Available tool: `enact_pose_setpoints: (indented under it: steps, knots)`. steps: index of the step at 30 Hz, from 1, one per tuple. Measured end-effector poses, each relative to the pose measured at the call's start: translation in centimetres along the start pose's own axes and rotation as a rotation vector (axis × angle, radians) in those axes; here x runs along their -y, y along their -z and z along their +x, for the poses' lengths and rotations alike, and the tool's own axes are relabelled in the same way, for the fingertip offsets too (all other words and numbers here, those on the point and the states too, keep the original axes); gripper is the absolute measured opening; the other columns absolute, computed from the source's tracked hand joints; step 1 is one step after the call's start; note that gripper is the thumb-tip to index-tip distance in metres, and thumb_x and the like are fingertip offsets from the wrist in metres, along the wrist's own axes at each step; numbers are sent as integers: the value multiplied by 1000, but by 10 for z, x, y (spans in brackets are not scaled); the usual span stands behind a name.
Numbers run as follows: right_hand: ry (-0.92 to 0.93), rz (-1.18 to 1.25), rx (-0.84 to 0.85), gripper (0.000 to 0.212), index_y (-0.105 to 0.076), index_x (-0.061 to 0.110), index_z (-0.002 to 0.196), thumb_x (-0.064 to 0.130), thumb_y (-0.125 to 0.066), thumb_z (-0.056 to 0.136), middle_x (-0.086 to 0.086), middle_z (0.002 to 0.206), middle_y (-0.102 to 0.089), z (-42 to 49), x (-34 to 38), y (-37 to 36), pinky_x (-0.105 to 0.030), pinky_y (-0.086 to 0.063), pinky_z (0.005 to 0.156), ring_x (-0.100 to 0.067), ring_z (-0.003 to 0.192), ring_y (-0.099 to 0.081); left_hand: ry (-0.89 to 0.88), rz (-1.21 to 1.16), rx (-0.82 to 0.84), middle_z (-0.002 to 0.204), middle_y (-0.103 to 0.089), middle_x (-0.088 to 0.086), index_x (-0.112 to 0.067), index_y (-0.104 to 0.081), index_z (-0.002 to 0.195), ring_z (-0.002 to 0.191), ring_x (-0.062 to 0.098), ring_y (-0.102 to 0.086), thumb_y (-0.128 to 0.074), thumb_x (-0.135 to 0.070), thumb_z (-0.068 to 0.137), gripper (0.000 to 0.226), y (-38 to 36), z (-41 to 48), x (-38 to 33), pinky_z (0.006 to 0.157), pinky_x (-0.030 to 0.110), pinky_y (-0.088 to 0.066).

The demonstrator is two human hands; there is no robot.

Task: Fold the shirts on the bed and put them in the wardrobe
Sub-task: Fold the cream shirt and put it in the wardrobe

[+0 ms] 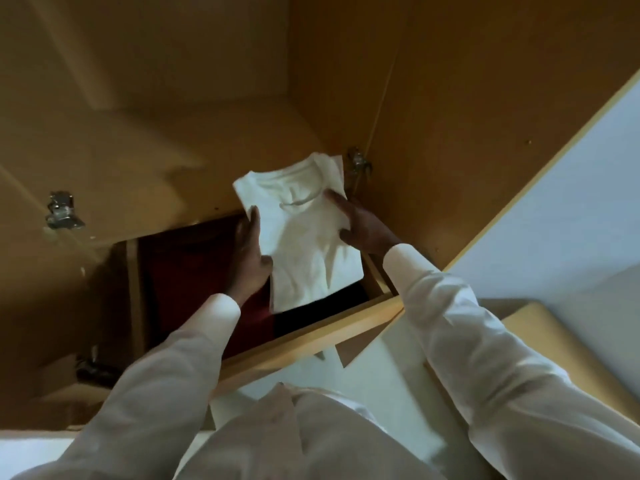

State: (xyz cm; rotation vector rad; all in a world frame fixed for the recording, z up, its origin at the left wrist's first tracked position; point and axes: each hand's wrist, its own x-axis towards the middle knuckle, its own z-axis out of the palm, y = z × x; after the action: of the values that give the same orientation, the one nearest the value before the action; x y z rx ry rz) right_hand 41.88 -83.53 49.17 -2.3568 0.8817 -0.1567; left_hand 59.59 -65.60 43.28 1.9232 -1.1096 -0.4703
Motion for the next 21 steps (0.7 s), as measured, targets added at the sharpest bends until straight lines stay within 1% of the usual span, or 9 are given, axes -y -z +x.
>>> enact_pose_setpoints:
  steps: [3,7,10,14,16,17,18,19,21]
  knots:
    - [-47,65,127,88,-17,30,157,-9,-54,88,-9,163,-12,13,-24,-15,-38,-39,111,-32,145,-26,60,-34,39,160,-4,14,-21,-3,156,148,29,-12,-59,8,85,95,-24,4,18,109,29,-24]
    - [-118,9,204,89,-16,26,157,-10,-56,87,-8,164,-9,27,-47,-26,-43,-35,113,-33,149,-18,133,-49,150,161,-1,15,-17,-4,156,149,29,-3,-56,13,83,94,-43,12,37,115,42,-24]
    - [-155,-137,281,88,-15,23,158,-5,-59,87,-14,163,-12,36,-58,-29,-42,-36,111,-36,146,-23,191,-64,215,161,-4,16,-16,-3,155,149,31,-6,-59,12,83,95,-52,18,47,116,47,-24]
    - [-188,-252,382,84,-13,21,158,4,-60,91,-17,161,-15,48,-63,-35,-41,-38,109,-38,144,-28,287,-92,268,161,-4,14,-20,-1,155,147,33,-13,-59,12,85,97,-61,24,52,112,42,-32]
    - [-210,-322,419,82,-12,22,158,11,-60,93,-15,162,-13,57,-62,-40,-40,-40,107,-37,144,-29,330,-140,271,162,-5,11,-25,-4,155,144,37,-22,-58,16,83,99,-61,27,54,97,40,-48]
    - [-222,-357,429,81,-12,22,158,14,-60,93,-15,162,-12,62,-62,-42,-40,-40,107,-37,144,-29,357,-153,278,162,-5,9,-28,-5,155,140,41,-29,-57,17,82,100,-60,28,56,80,36,-56]
    - [-234,-383,436,80,-13,21,158,18,-61,94,-15,162,-11,65,-60,-45,-40,-38,108,-37,144,-28,375,-154,289,162,-5,8,-29,-6,155,135,44,-36,-56,18,82,101,-60,29,57,62,28,-55]
    - [-250,-399,436,79,-14,20,158,21,-61,94,-15,163,-11,66,-59,-50,-41,-36,109,-37,145,-27,383,-146,298,162,-5,7,-30,-6,156,132,44,-40,-56,18,82,101,-61,30,58,51,22,-49]
    - [-295,-402,373,70,-23,18,155,24,-59,95,-15,161,-12,63,-50,-62,-44,-34,111,-39,143,-28,378,-102,307,162,-4,7,-30,-6,156,129,44,-42,-56,17,83,100,-62,32,61,46,16,-44]
